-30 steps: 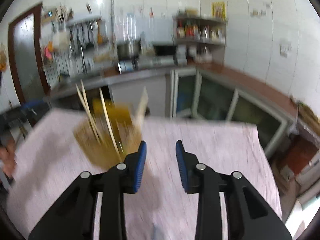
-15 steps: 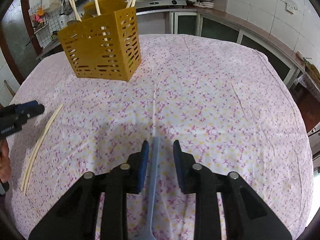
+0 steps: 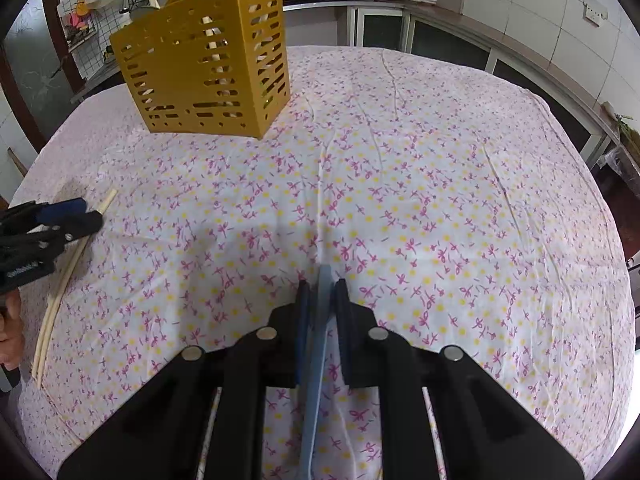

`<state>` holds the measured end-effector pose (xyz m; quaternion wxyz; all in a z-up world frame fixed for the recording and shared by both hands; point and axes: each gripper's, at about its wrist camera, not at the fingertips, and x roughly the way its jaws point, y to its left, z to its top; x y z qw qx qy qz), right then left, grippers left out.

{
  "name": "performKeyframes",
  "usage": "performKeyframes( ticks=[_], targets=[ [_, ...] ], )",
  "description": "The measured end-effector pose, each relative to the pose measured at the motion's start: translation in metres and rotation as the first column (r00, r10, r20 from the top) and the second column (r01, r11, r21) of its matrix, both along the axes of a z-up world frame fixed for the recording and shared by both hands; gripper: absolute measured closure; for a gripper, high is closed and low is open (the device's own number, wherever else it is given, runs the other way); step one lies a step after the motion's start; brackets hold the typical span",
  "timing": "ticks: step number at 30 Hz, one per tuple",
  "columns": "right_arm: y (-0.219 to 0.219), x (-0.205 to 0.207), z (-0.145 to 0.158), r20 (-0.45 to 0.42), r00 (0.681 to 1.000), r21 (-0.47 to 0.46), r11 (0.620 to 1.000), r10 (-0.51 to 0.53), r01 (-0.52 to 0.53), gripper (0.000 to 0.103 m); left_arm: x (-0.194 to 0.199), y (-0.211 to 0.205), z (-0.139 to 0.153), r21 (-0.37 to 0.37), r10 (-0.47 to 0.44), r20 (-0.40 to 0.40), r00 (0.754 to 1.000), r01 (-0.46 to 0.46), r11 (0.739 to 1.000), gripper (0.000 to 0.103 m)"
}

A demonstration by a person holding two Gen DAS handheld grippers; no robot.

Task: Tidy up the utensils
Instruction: 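Grasp two wooden chopsticks with the left tool while the right tool grasps the blue spatula, then carry the chopsticks with the left tool while the right tool carries the spatula to the holder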

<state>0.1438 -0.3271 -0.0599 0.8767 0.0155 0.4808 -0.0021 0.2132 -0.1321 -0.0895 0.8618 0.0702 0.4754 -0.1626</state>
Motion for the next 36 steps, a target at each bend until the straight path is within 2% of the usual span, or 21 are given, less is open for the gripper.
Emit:
performKeyframes(
  ticks=[3, 5, 7, 8, 9, 10, 12, 17, 21, 24, 36],
  targets=[
    [-0.004, 0.002, -0.001, 0.003, 1.0, 0.019, 1.0, -0.001, 0.001, 0.09, 0.001, -0.01, -0.006, 0.067, -0.038, 0.01, 0.999, 0.037, 0.997, 0.054],
    [-0.006, 0.002, -0.001, 0.004, 1.0, 0.033, 0.999, -0.004, 0.004, 0.09, 0.003, -0.01, -0.006, 0.064, -0.047, 0.006, 0.999, 0.046, 0.997, 0.057],
    [-0.008, 0.001, -0.001, 0.004, 1.0, 0.037, 0.999, -0.002, 0.002, 0.09, 0.002, -0.008, -0.006, 0.073, -0.036, 0.021, 0.999, 0.035, 0.997, 0.071],
    [-0.008, 0.002, -0.001, 0.003, 1.0, 0.038, 0.999, -0.002, 0.002, 0.09, 0.001, -0.007, -0.006, 0.07, -0.031, 0.028, 0.999, 0.029, 0.997, 0.074],
    [-0.008, 0.002, -0.001, 0.004, 1.0, 0.039, 0.999, -0.002, 0.002, 0.09, -0.001, -0.007, -0.005, 0.069, -0.029, 0.034, 0.999, 0.027, 0.997, 0.08],
    [-0.008, 0.002, -0.001, 0.004, 1.0, 0.039, 0.999, -0.002, 0.002, 0.09, -0.003, -0.008, -0.004, 0.07, -0.028, 0.039, 0.999, 0.025, 0.997, 0.091],
    [-0.009, 0.003, -0.001, 0.003, 1.0, 0.043, 0.999, -0.003, 0.003, 0.09, -0.006, -0.01, -0.003, 0.064, -0.023, 0.036, 0.999, 0.021, 0.998, 0.094],
    [-0.01, 0.004, -0.001, -0.001, 1.0, 0.047, 0.999, -0.002, 0.002, 0.09, 0.0, 0.0, 0.001, 0.008, -0.016, 0.009, 1.0, 0.016, 1.0, 0.094],
    [-0.01, 0.005, 0.0, 0.0, 1.0, 0.045, 0.999, -0.005, 0.005, 0.09, -0.003, 0.004, 0.009, -0.014, -0.011, 0.043, 0.999, 0.011, 1.0, 0.094],
    [-0.011, 0.004, 0.003, 0.014, 1.0, 0.049, 0.999, -0.018, 0.018, 0.095, -0.003, 0.008, 0.016, -0.037, -0.01, 0.054, 0.998, 0.012, 0.999, 0.094],
    [-0.021, -0.003, 0.039, 0.124, 0.991, 0.093, 0.995, -0.048, 0.036, 0.096, -0.006, 0.026, 0.06, -0.12, 0.017, 0.152, 0.988, 0.002, 0.993, 0.093]
  ],
)
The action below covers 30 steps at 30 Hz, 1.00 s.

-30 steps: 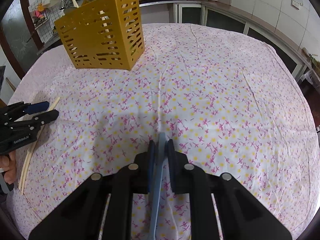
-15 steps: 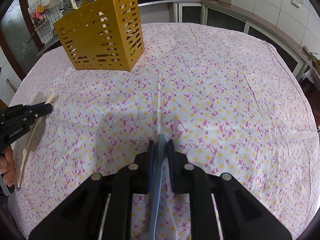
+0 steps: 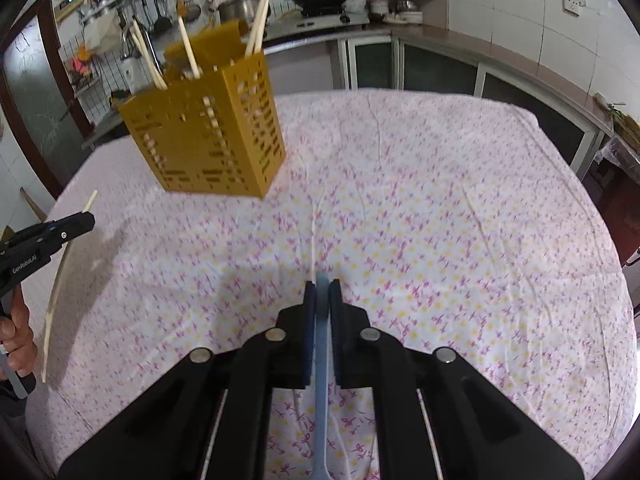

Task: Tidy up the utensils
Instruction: 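Carry the chopsticks with the left tool while the right tool carries the spatula to the holder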

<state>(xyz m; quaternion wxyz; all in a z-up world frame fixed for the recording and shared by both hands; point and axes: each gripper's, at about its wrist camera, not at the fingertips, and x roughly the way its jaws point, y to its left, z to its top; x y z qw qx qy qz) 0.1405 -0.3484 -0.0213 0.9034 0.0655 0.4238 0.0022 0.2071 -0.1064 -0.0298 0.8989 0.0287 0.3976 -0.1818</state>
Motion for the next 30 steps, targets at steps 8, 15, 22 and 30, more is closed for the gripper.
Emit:
performKeyframes(
  ticks=[8, 15, 22, 30],
  targets=[
    [0.001, -0.004, 0.021, 0.061, 0.998, -0.003, 1.0, -0.006, 0.006, 0.096, 0.0, 0.005, 0.016, -0.035, 0.015, 0.033, 0.999, -0.014, 0.999, 0.093],
    [0.001, -0.005, 0.023, 0.067, 0.998, 0.0, 1.0, -0.005, 0.005, 0.096, -0.002, 0.008, 0.023, -0.038, 0.021, 0.044, 0.999, -0.019, 0.999, 0.093],
    [0.002, -0.005, 0.022, 0.068, 0.998, 0.003, 1.0, -0.004, 0.004, 0.096, -0.004, 0.012, 0.029, -0.051, 0.034, 0.055, 0.998, -0.031, 0.998, 0.093],
    [0.003, -0.006, 0.022, 0.069, 0.998, 0.004, 1.0, -0.005, 0.005, 0.096, -0.005, 0.013, 0.031, -0.055, 0.032, 0.057, 0.998, -0.029, 0.998, 0.093]
  ],
)
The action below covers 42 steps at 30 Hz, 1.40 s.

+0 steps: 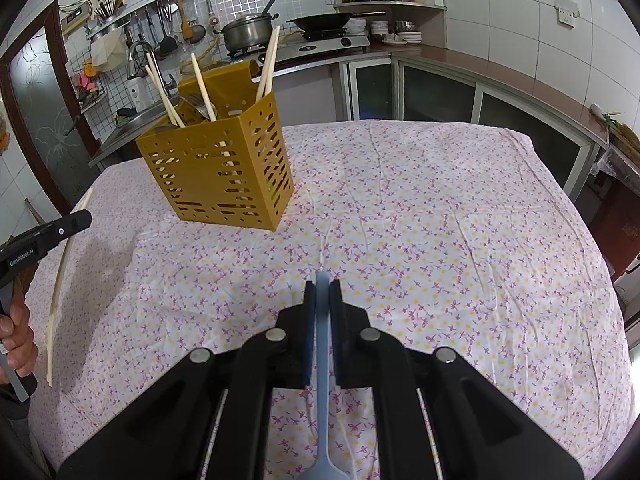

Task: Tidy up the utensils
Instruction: 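Carry the chopsticks with the left tool while the right tool carries the spatula to the holder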

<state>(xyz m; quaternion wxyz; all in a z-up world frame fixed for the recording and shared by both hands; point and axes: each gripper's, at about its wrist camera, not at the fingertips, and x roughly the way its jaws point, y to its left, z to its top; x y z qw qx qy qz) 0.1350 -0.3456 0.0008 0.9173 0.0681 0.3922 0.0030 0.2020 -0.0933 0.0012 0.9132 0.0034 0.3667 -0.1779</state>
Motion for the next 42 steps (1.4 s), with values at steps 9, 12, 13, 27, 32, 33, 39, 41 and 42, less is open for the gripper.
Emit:
performKeyframes(
  ticks=[9, 12, 13, 27, 32, 33, 39, 41, 42],
  targets=[
    [0.0, 0.001, 0.0, 0.001, 1.0, 0.0, 1.0, 0.002, -0.002, 0.096, 0.0, 0.001, 0.002, 0.003, 0.001, 0.006, 1.0, -0.001, 1.0, 0.093],
    [0.0, 0.001, 0.0, 0.002, 1.0, 0.001, 1.0, 0.004, -0.004, 0.096, 0.001, 0.003, 0.004, 0.0, 0.006, 0.007, 1.0, -0.006, 1.0, 0.093],
    [0.0, 0.001, 0.0, 0.001, 1.0, 0.001, 1.0, 0.003, -0.003, 0.096, 0.001, 0.004, 0.004, -0.001, 0.008, 0.007, 1.0, -0.008, 1.0, 0.093],
    [0.002, 0.0, 0.002, 0.004, 1.0, 0.002, 1.0, 0.004, -0.004, 0.096, 0.0, 0.005, 0.007, 0.0, 0.009, 0.012, 1.0, -0.009, 1.0, 0.093],
    [0.003, 0.0, 0.002, 0.004, 1.0, 0.003, 1.0, 0.004, -0.004, 0.096, 0.0, 0.004, 0.008, 0.001, 0.011, 0.014, 1.0, -0.011, 1.0, 0.093],
    [0.002, 0.0, 0.002, 0.004, 1.0, 0.002, 1.0, 0.005, -0.005, 0.096, 0.0, 0.005, 0.008, 0.0, 0.012, 0.014, 1.0, -0.012, 1.0, 0.093],
    [0.001, 0.0, 0.003, 0.007, 1.0, 0.004, 1.0, 0.006, -0.006, 0.096, -0.002, 0.005, 0.011, 0.0, 0.017, 0.021, 1.0, -0.017, 1.0, 0.093],
    [0.0, 0.0, 0.004, 0.01, 1.0, 0.005, 1.0, 0.007, -0.007, 0.096, -0.002, 0.005, 0.012, -0.002, 0.02, 0.024, 1.0, -0.02, 1.0, 0.093],
    [0.0, -0.001, 0.005, 0.012, 1.0, 0.004, 1.0, 0.007, -0.007, 0.096, -0.002, 0.006, 0.013, -0.002, 0.021, 0.025, 0.999, -0.021, 1.0, 0.093]
  ],
)
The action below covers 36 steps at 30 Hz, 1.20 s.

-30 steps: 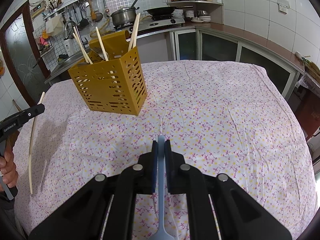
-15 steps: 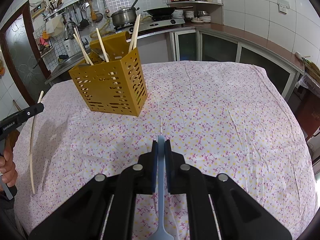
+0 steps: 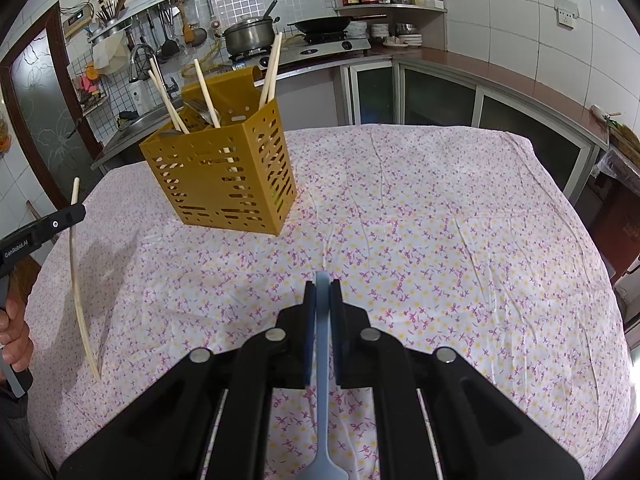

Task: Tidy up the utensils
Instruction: 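Carry the chopsticks with the left tool while the right tool carries the spatula to the holder, then lower the chopsticks and blue spatula into the yellow holder with both tools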

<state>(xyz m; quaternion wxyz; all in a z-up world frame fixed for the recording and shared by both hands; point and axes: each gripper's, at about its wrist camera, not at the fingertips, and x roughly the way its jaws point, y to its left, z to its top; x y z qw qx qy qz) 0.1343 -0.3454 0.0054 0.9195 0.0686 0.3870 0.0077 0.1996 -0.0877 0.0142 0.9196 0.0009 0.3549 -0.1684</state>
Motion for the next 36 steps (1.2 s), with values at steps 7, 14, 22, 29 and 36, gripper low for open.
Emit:
performKeyframes(
  ticks=[7, 14, 22, 29, 36],
  targets=[
    [0.002, -0.005, 0.012, 0.037, 0.999, -0.01, 1.0, 0.0, 0.0, 0.096, -0.004, 0.001, 0.008, 0.005, 0.009, 0.03, 1.0, -0.009, 1.0, 0.093],
    [0.002, -0.011, 0.027, 0.084, 0.996, -0.017, 1.0, -0.003, 0.004, 0.096, -0.009, 0.001, 0.018, 0.0, 0.009, 0.058, 0.998, -0.009, 1.0, 0.093],
    [0.007, -0.025, 0.059, 0.196, 0.981, -0.021, 1.0, 0.002, 0.002, 0.096, -0.015, 0.0, 0.042, -0.007, 0.002, 0.115, 0.993, -0.002, 1.0, 0.093],
    [0.023, -0.033, 0.098, 0.299, 0.953, -0.064, 0.998, 0.045, -0.027, 0.096, -0.02, -0.001, 0.064, -0.012, -0.002, 0.163, 0.987, 0.004, 1.0, 0.093],
    [0.037, -0.025, 0.133, 0.368, 0.927, -0.09, 0.995, 0.077, -0.047, 0.096, -0.011, -0.005, 0.091, -0.014, -0.003, 0.204, 0.979, 0.006, 1.0, 0.093]
  ],
)
